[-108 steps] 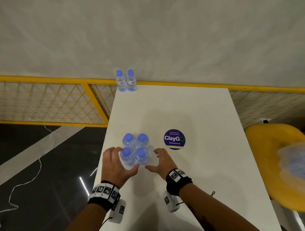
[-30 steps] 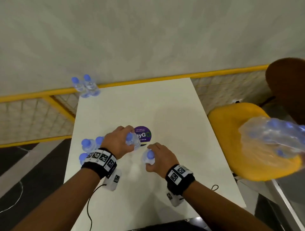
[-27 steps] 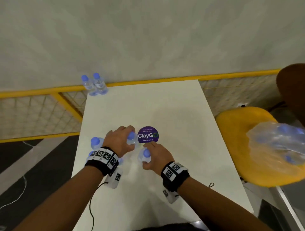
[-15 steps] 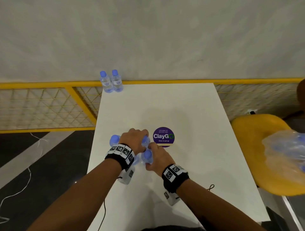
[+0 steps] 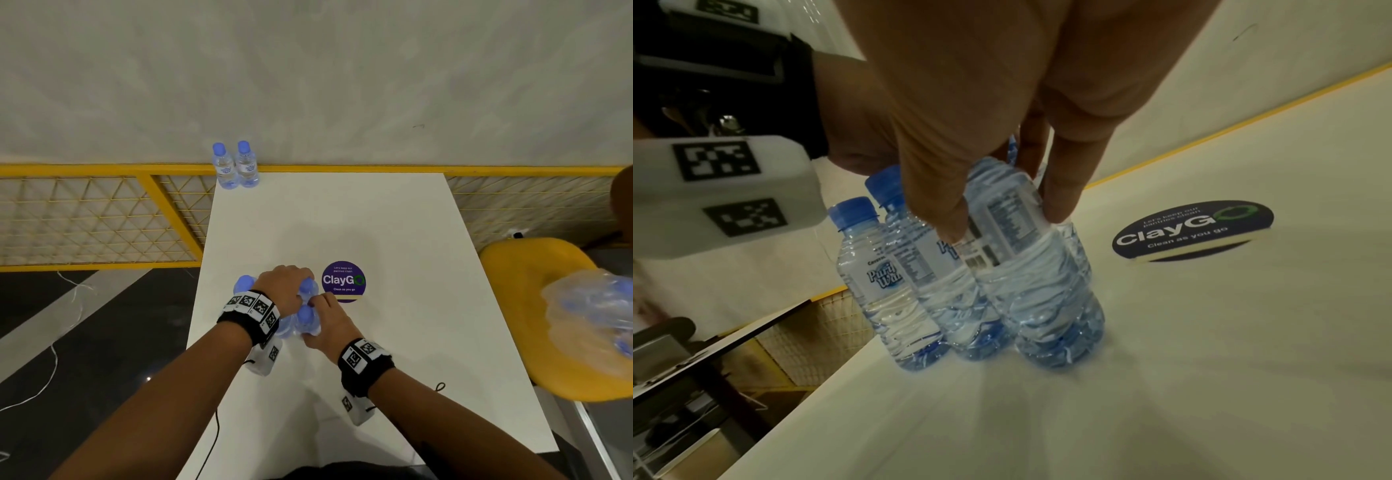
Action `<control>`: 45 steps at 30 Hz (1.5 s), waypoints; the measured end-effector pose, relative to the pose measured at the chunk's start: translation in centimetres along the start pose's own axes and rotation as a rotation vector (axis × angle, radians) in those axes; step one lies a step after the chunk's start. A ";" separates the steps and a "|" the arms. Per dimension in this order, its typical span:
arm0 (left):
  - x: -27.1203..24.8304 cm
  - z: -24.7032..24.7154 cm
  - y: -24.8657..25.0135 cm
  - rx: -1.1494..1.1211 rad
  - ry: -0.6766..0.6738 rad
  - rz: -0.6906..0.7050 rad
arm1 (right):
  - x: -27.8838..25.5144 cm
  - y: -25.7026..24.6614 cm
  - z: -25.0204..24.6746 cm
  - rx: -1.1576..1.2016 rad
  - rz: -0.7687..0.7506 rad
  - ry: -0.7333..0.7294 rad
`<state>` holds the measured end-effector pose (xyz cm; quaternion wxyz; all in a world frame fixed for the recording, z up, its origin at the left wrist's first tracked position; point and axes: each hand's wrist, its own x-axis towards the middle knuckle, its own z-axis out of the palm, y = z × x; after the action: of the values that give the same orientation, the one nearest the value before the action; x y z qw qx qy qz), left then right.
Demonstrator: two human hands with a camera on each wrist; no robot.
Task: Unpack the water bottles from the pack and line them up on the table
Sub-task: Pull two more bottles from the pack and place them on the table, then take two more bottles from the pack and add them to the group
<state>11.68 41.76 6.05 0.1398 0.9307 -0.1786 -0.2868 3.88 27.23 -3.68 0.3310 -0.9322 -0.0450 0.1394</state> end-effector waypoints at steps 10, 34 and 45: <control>-0.2 -0.3 1.3 0.013 0.266 0.019 | -4.0 1.9 -5.0 0.122 -0.004 0.112; 14.1 23.9 56.6 -0.271 -0.294 0.337 | -30.0 47.6 -32.9 0.413 1.012 0.657; 23.8 23.2 62.0 0.307 -0.370 0.270 | -26.1 49.9 -36.4 0.438 0.946 0.887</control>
<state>0.84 -27.34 -1.39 -0.0010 0.8404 -0.3652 -0.4004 -10.98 -38.14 -2.08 0.4025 -0.7320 0.5364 -0.1202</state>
